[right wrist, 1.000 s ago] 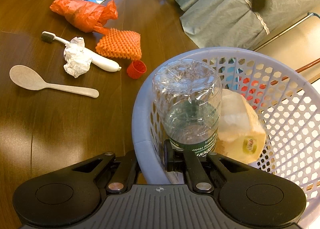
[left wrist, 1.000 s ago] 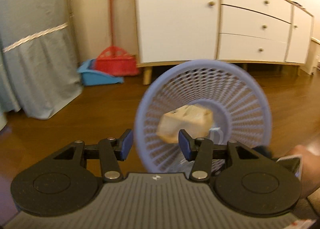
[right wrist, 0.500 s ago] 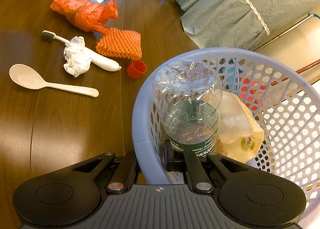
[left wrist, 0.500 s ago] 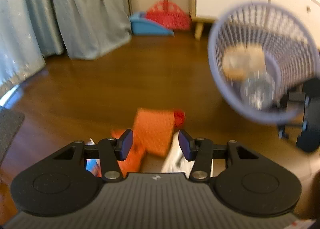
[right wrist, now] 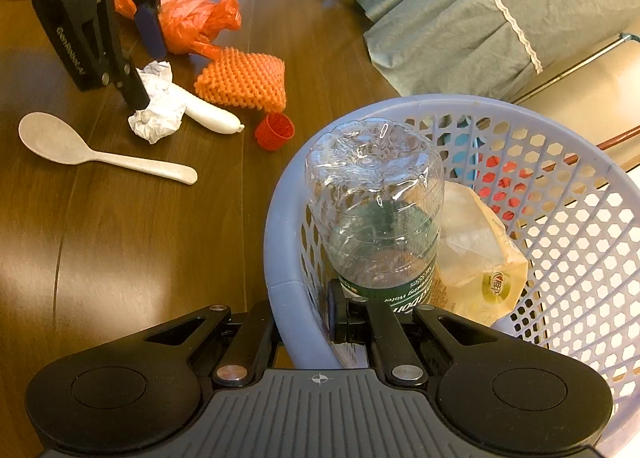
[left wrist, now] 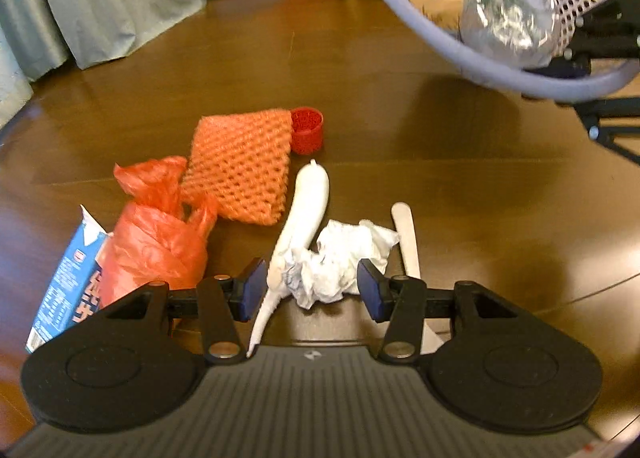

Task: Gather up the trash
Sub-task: 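Move the left tool to the crumpled white tissue and grasp it, then lift the tissue with the left tool and release it over the basket, then move the left tool down to the white toothbrush handle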

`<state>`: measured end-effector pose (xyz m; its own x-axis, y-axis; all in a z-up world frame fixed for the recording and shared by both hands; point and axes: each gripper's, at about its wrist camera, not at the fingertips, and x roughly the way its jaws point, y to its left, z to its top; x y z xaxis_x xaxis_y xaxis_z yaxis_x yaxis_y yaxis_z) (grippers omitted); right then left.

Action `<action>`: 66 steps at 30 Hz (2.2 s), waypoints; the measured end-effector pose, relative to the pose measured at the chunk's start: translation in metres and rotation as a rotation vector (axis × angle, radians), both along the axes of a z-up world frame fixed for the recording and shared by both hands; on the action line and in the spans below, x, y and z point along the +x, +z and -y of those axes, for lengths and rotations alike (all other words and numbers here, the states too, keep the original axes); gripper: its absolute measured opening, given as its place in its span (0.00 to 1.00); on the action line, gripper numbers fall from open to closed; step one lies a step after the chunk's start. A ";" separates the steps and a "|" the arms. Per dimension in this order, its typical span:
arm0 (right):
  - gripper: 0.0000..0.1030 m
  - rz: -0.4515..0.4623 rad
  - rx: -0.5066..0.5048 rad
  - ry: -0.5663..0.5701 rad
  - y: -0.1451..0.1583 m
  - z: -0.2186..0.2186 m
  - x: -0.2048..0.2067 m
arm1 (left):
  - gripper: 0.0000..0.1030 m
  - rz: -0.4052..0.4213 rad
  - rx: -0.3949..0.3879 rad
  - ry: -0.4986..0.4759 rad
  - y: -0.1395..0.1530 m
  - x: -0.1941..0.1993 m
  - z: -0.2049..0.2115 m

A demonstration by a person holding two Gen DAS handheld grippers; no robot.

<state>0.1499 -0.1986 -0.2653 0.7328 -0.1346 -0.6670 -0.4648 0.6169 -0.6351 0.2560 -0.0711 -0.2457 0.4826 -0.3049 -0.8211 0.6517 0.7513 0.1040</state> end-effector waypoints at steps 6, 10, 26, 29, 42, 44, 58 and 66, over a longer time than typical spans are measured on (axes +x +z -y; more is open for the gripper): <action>0.03 -0.001 -0.002 0.000 0.000 0.000 0.001 | 0.39 -0.008 0.003 0.000 -0.005 0.001 0.000; 0.03 -0.001 -0.002 0.000 0.000 0.000 0.001 | 0.28 -0.014 0.021 -0.008 -0.007 0.003 0.002; 0.03 -0.001 0.000 -0.003 0.000 0.000 0.001 | 0.10 -0.009 -0.048 0.040 0.037 -0.001 -0.010; 0.03 -0.001 -0.001 -0.002 0.000 -0.001 0.001 | 0.10 0.017 -0.109 0.052 0.066 0.000 -0.011; 0.03 0.000 0.003 -0.003 0.001 -0.004 0.000 | 0.10 0.113 -0.306 -0.104 0.163 0.005 0.068; 0.03 0.001 0.007 -0.005 0.001 -0.004 0.001 | 0.10 0.120 -0.314 -0.141 0.166 0.003 0.087; 0.03 0.003 0.020 -0.009 0.003 -0.003 0.001 | 0.48 0.125 -0.369 -0.155 0.162 0.004 0.105; 0.03 0.006 0.037 -0.023 0.005 -0.002 0.003 | 0.48 0.163 -0.306 0.005 0.158 0.012 0.031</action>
